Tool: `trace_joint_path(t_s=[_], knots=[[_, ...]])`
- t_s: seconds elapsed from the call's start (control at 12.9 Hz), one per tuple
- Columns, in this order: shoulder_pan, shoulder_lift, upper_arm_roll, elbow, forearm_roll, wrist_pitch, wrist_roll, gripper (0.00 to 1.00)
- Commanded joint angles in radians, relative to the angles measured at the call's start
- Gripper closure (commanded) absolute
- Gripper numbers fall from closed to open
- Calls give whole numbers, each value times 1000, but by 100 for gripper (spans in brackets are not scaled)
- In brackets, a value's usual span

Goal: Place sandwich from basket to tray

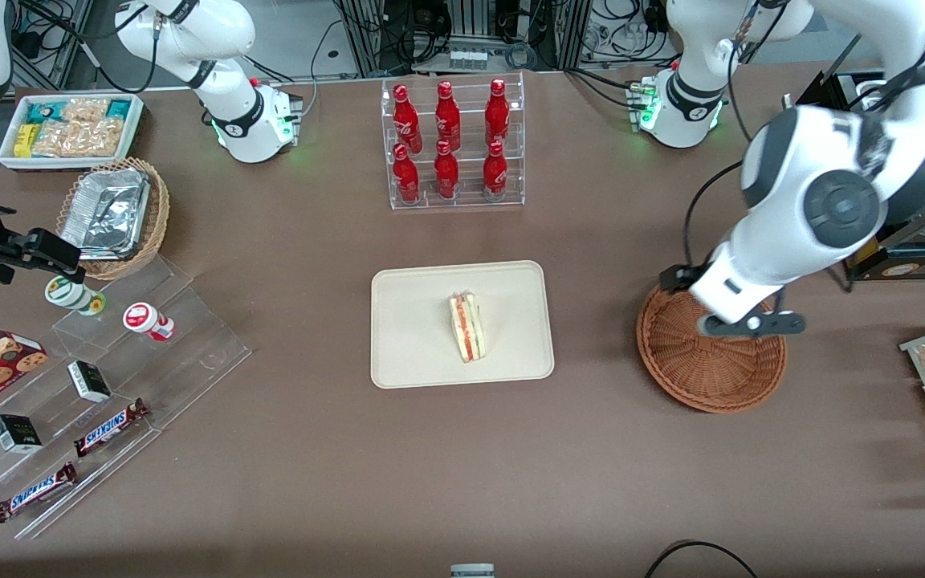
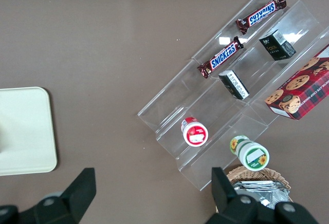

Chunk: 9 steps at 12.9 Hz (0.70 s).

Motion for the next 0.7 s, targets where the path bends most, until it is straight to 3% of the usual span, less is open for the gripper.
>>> trace_joint_path(t_s=[0.0,0.62], knots=[[124,-107,-61,-47,-11,-81,117,0],[215,-184,-34,79,-6,-327,266,0]])
